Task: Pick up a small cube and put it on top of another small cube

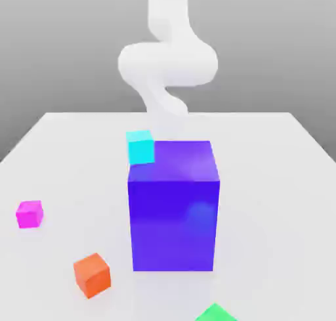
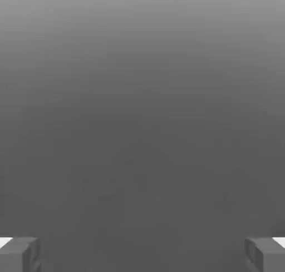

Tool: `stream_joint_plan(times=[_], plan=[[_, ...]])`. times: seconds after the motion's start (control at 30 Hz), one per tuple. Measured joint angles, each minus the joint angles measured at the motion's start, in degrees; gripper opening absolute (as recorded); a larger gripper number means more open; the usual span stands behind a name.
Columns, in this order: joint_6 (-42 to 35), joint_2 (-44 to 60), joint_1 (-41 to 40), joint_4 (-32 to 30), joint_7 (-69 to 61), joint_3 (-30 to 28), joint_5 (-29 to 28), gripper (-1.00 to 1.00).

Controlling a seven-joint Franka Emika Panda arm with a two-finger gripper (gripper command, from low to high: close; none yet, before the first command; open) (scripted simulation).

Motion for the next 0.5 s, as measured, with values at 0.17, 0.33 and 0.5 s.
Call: stream_joint_plan(times=[0.17,0.33,0.5], plan=[[5.9,10.2,-7.9,-4.7,6.8,-3.2,-1.9,0.00],[11.6,20.1,-14.9,-9.2,12.9,-7.5,-3.1,0.00],[17.4,30.0,-21.1,-13.8,17.8,-12.6,-2.7,0.00]])
